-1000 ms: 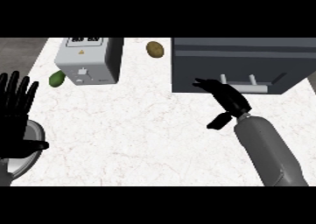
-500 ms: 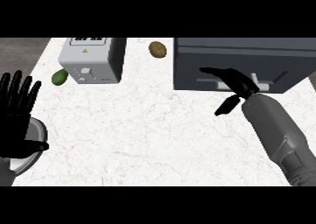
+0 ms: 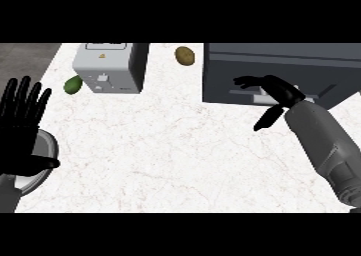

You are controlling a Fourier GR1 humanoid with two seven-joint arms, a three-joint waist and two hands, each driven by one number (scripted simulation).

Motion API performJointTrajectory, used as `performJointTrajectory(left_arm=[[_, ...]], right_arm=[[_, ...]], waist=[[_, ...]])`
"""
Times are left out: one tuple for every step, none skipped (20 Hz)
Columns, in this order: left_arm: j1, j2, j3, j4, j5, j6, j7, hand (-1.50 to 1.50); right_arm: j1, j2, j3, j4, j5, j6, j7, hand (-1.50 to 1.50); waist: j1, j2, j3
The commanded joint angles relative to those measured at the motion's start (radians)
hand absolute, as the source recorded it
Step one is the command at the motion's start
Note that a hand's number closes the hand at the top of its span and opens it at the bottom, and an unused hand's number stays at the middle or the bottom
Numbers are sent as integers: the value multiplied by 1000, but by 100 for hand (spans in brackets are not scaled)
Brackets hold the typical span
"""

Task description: Pick up the cup, place it into the drawer and close the drawer

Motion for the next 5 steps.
performJointTrajectory(left_arm=[[9, 6, 0, -7, -6, -9, 5, -150], [-24, -12, -5, 13, -14, 16, 14, -150], [-6, -2, 3, 6, -3, -14, 4, -150], [-10, 1, 19, 37, -5, -27, -15, -150], [-8, -29, -13, 25, -45, 11, -26, -150]], right_arm=[[-76, -93, -36, 70, 0, -16, 75, -150], [-74, -57, -33, 78, 4, -41, 95, -150], [-103, -70, -37, 78, 0, -25, 99, -150], [-82, -63, -36, 87, 1, -34, 81, -150], [-106, -50, -40, 88, -2, -33, 109, -150]], waist=[[33, 34, 9], [12, 30, 8], [30, 33, 8], [25, 35, 8], [15, 29, 7]])
